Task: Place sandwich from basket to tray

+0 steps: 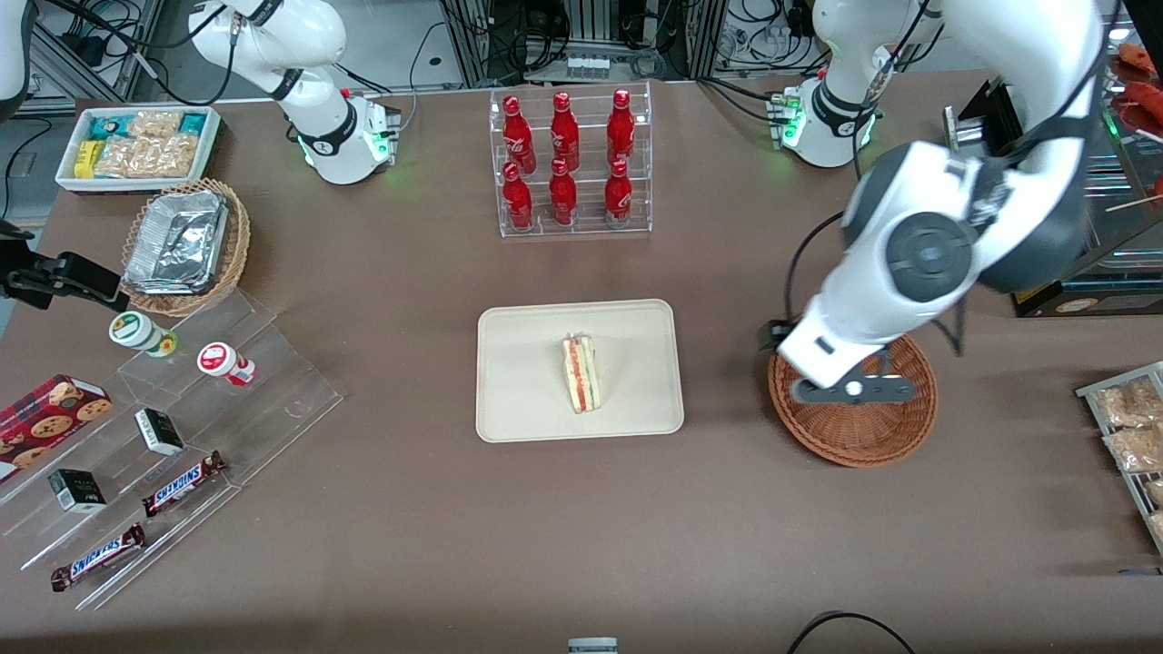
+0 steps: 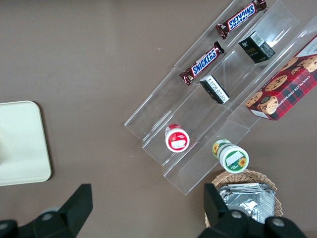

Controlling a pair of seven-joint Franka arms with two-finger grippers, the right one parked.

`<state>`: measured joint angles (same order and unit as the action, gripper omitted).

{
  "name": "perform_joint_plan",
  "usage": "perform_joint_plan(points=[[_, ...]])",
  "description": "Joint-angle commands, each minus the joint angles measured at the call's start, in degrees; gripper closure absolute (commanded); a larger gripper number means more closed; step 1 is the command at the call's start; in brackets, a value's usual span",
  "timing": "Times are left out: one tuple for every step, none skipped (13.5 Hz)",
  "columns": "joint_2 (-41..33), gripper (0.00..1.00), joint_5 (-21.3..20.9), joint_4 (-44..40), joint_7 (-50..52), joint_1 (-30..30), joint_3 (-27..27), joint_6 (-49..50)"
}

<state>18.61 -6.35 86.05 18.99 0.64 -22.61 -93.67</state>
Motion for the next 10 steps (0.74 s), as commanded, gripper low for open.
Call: perform_joint_plan(points=[[-7.4,0.00,4.8,4.0,-12.0,-1.0,7.5,3.9],[-9.4,0.00,4.9,4.6,-15.4,-1.5,9.8,5.8],[-11.5,0.00,4.9,5.0,-18.3,-2.6,12.5,8.6],[-13.4,0.00,4.9,5.0,-20.5,-3.4,14.7,10.8],[-14.9,0.00,4.9,4.8,-21.7,-3.5,15.5,12.3],[-16.5,0.00,4.7,4.7,-22.1,-3.5,16.3,13.6],[-17.9,0.00,4.5,4.7,-22.1,-3.4,17.0,14.8],[-19.0,0.00,4.3,4.4,-22.1,-3.4,17.5,16.2],[-19.4,0.00,4.2,4.2,-22.1,-3.2,17.7,16.8],[-19.9,0.00,4.3,3.6,-22.0,-2.8,17.8,16.8]])
